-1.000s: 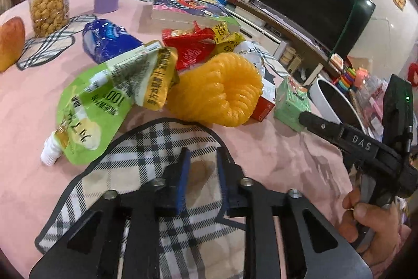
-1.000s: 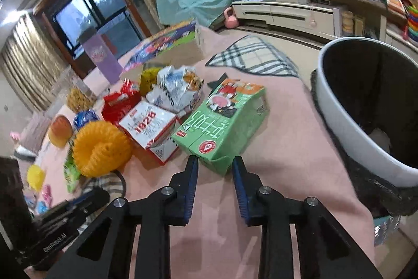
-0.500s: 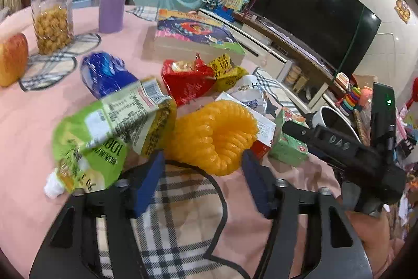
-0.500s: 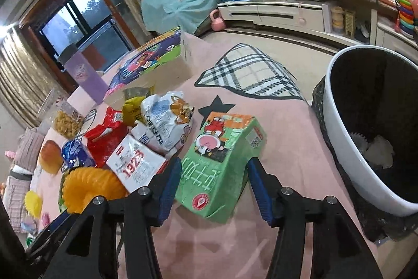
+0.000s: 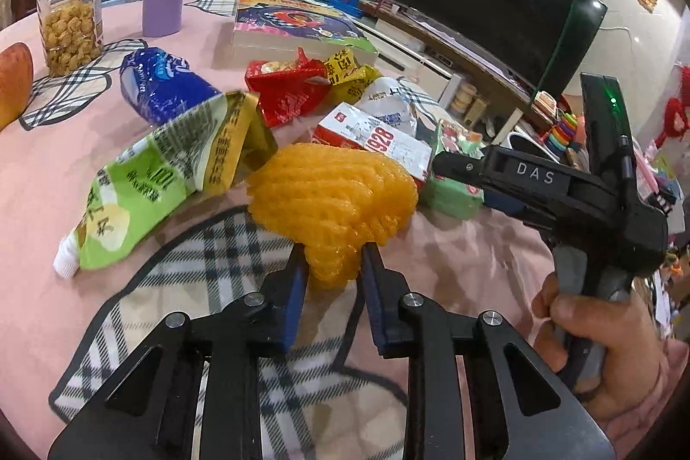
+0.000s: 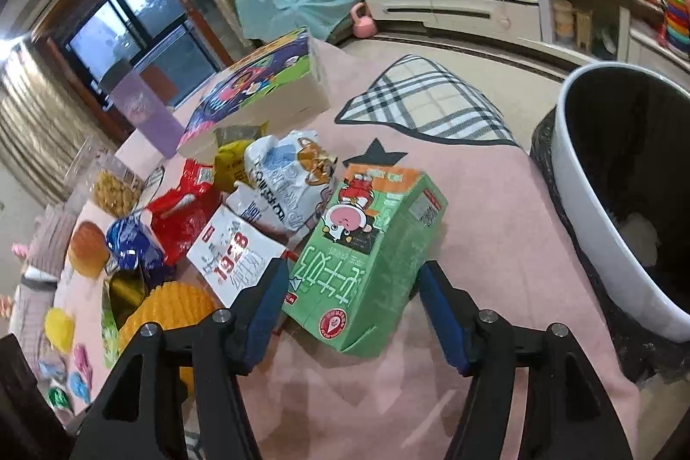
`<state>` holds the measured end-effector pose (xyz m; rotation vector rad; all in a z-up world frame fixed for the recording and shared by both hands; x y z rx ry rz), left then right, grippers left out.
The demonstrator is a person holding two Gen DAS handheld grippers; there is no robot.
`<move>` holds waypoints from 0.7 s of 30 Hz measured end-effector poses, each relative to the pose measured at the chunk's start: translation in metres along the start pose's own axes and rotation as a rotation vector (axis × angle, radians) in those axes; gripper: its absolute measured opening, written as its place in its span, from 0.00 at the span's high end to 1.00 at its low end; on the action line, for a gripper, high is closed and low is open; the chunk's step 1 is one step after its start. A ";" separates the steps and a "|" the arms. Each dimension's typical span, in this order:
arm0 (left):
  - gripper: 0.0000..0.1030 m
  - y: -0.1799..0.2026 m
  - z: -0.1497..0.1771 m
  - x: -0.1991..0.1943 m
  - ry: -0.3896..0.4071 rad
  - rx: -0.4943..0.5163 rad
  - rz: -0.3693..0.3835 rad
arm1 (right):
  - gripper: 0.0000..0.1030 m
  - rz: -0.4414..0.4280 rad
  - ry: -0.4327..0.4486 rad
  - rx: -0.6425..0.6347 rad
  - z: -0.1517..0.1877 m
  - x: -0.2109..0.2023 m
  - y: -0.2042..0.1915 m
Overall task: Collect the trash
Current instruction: 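Close the right tool around the green milk carton and lift it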
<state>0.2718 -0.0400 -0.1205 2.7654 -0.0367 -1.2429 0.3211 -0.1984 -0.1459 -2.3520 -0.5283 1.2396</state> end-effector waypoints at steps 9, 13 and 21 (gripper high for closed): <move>0.78 0.000 0.018 -0.019 -0.003 0.008 0.050 | 0.69 -0.102 -0.021 -0.042 0.017 -0.039 -0.012; 0.78 -0.006 0.029 -0.025 -0.010 0.009 0.053 | 0.92 -0.139 -0.042 -0.081 0.034 -0.041 -0.027; 0.78 -0.020 0.035 -0.032 -0.006 -0.007 0.043 | 0.43 -0.153 -0.008 -0.057 0.039 -0.035 -0.031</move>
Point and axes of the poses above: each gripper's, at about its wrist camera, not at the fingertips, and x roughly the way its jaws point, y to its right, z to its underside, the point moved 9 cm from there along x, roughly the way its jaws point, and after that the axes turned 14 degrees about -z, right-handed, at the moved point
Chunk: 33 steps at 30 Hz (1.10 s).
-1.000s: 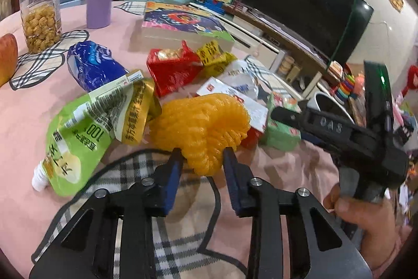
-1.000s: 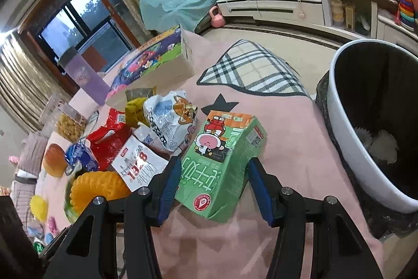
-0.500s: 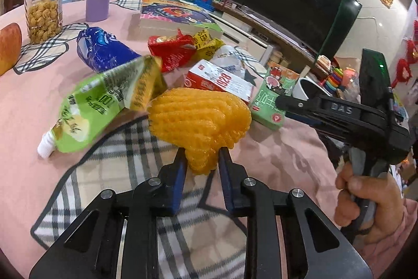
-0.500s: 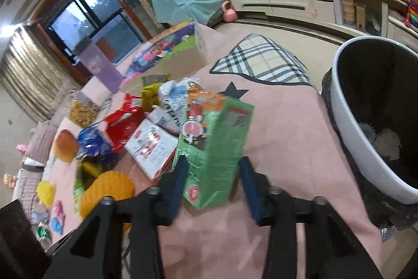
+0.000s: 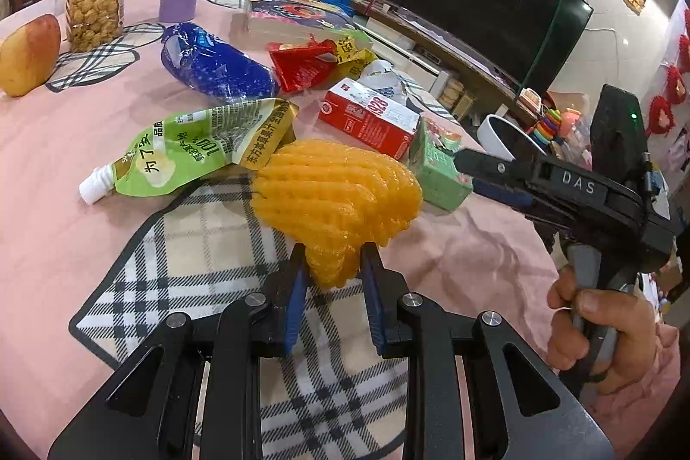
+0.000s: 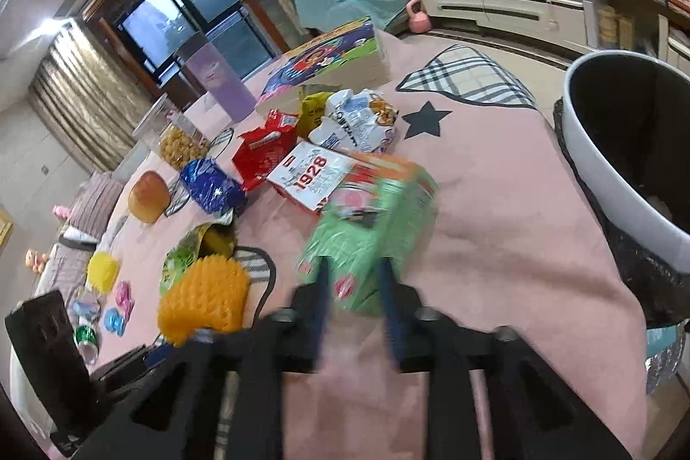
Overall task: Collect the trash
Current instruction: 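Close the right tool around the green milk carton and lift it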
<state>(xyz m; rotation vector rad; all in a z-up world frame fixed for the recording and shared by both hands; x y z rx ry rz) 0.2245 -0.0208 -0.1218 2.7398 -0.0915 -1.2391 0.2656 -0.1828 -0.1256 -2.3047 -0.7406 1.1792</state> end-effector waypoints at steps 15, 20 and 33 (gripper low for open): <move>0.78 0.006 0.004 0.004 -0.004 0.013 0.000 | 0.32 0.160 -0.017 -0.004 -0.005 0.033 0.005; 0.79 0.012 0.002 0.000 0.006 0.019 0.010 | 0.44 0.158 -0.045 -0.047 -0.002 0.028 0.005; 0.80 0.040 0.007 -0.008 0.013 0.079 0.033 | 0.48 0.087 -0.054 -0.071 0.021 -0.034 0.009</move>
Point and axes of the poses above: each gripper's, at about its wrist camera, not at the fingertips, and x roughly the way its jaws point, y to its right, z to its underside, the point moved 9 cm from there along x, roughly the way its jaws point, and after that the axes turned 14 degrees about -z, right-handed, at the moved point
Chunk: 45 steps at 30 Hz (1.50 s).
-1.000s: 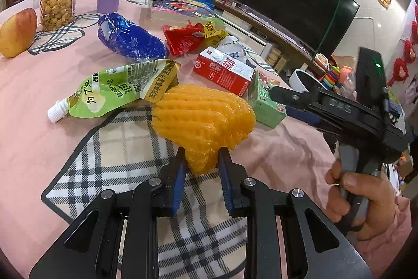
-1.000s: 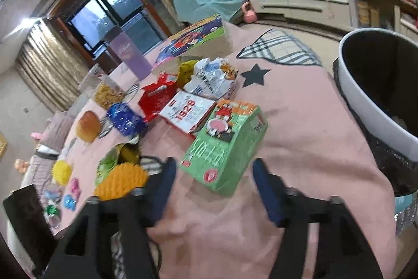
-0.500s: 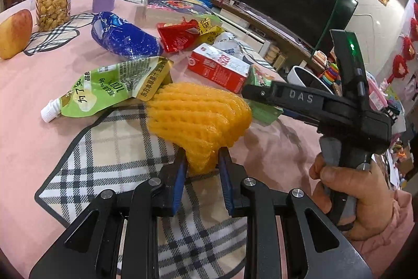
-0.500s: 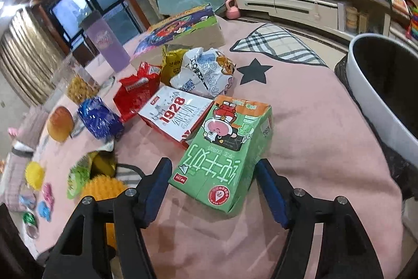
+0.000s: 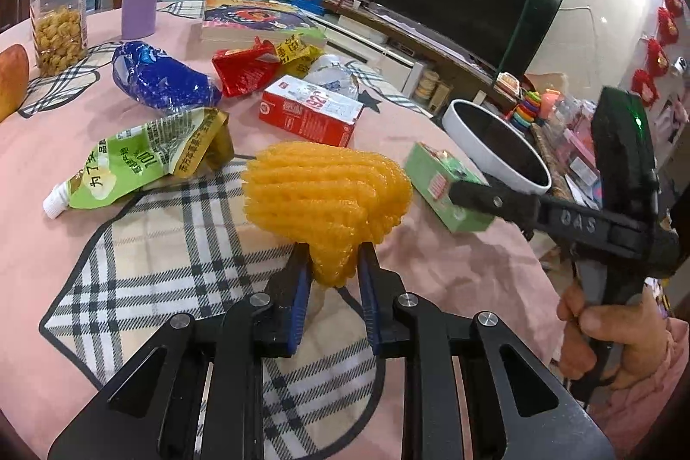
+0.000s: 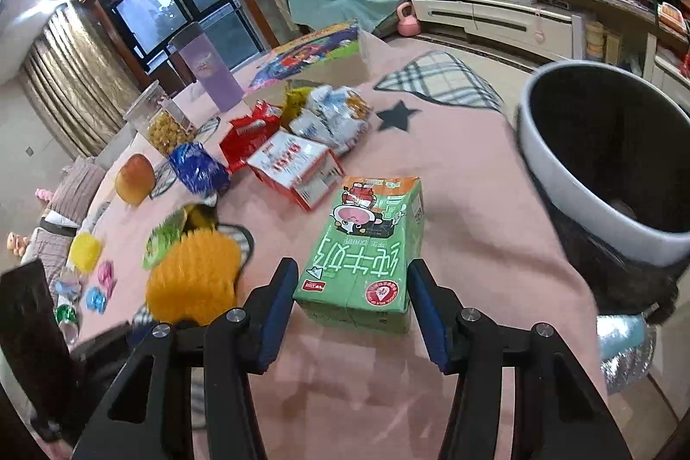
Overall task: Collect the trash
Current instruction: 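Close the right tool around the green milk carton and lift it, then carry the yellow net and green carton over the bin and open both tools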
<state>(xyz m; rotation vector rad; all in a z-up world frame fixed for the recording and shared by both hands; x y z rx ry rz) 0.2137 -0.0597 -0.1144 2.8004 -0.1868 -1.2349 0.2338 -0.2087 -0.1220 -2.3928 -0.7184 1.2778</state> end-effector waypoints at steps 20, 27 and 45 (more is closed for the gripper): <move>0.83 0.005 -0.007 0.008 -0.001 -0.005 -0.065 | 0.52 0.022 0.043 0.049 0.006 -0.002 0.020; 0.83 0.044 -0.019 0.002 0.034 0.062 -0.018 | 0.52 0.007 0.092 0.060 -0.001 -0.028 0.026; 0.83 0.152 -0.046 0.015 0.047 0.226 0.096 | 0.52 0.077 0.235 0.124 -0.035 -0.108 0.090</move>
Point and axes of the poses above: each gripper's, at about its wrist camera, not at the fingertips, and x roughly the way its jaws point, y to its right, z to its underside, the point moved 9 cm from there along x, roughly the way its jaws point, and after that the axes turned 14 degrees about -z, right-handed, at the moved point
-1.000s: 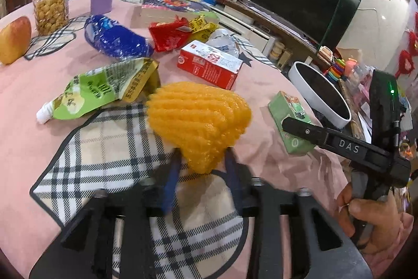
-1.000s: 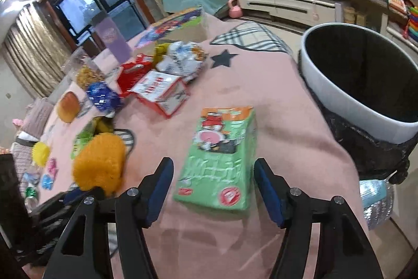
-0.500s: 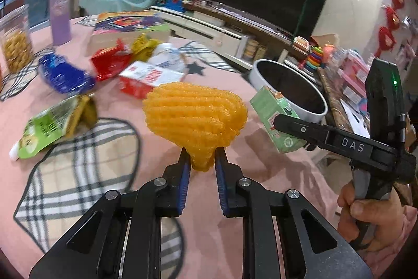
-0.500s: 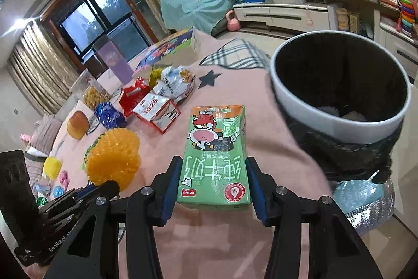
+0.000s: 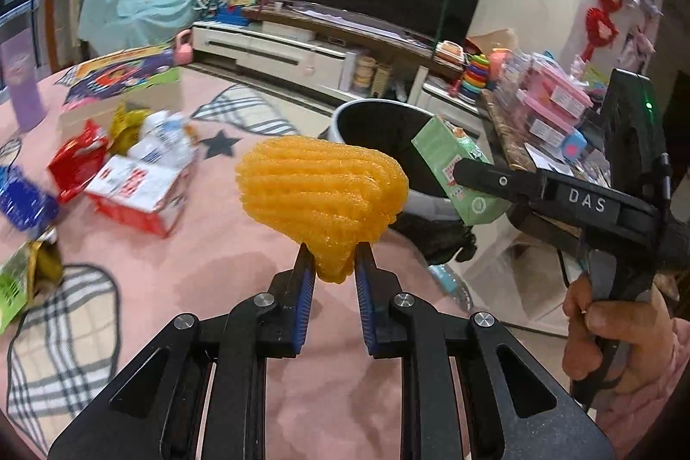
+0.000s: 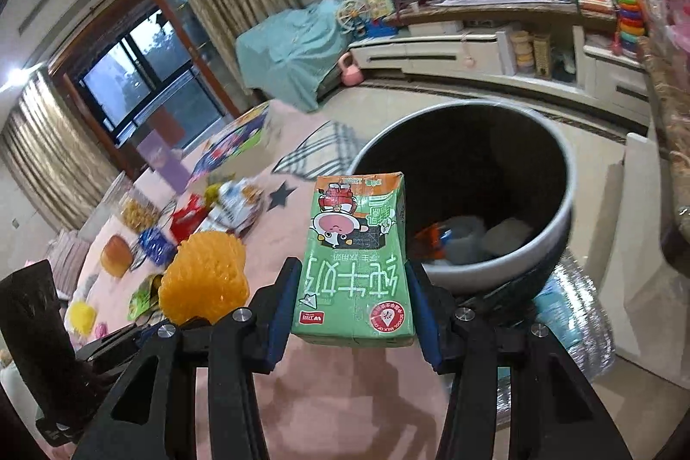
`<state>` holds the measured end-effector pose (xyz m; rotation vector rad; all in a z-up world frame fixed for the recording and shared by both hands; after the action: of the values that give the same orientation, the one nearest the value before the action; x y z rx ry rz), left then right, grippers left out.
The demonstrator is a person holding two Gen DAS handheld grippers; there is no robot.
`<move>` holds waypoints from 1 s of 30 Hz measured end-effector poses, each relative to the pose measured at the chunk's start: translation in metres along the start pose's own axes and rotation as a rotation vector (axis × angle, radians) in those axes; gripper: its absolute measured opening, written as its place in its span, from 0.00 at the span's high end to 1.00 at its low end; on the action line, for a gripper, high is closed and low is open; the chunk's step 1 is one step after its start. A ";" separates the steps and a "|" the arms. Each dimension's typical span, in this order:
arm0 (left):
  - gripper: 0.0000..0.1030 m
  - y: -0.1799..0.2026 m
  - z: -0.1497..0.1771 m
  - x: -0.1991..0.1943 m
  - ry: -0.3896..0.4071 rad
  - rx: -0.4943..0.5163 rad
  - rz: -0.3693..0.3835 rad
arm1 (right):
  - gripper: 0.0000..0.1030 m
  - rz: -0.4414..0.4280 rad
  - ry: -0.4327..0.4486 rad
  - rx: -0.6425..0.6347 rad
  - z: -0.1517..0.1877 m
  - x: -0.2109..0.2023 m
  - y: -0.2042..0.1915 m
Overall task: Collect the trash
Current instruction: 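Carry the yellow net and green carton over the bin and open both tools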
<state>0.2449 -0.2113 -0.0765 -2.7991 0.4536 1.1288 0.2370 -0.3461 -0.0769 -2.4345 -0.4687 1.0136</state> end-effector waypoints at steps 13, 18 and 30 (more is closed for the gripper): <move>0.83 0.057 -0.037 0.027 0.001 0.094 0.036 | 0.52 0.043 0.018 0.040 -0.031 -0.004 0.050; 0.83 0.067 -0.045 0.039 -0.011 0.110 0.042 | 0.52 0.056 0.021 0.050 -0.039 -0.003 0.064; 0.83 0.080 -0.058 0.062 -0.036 0.135 0.044 | 0.52 0.062 0.007 0.088 -0.053 0.009 0.088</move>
<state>0.3009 -0.3136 -0.0752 -2.6608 0.5689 1.1111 0.2929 -0.4302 -0.0958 -2.3863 -0.3413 1.0292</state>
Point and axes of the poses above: each gripper's, at about its wrist camera, not at the fingertips, and x roughly the way its jaws point, y to its right, z to its underside, the point moved 9 cm from there along x, roughly the way its jaws point, and after that the axes turned 14 degrees about -z, right-handed, at the moved point
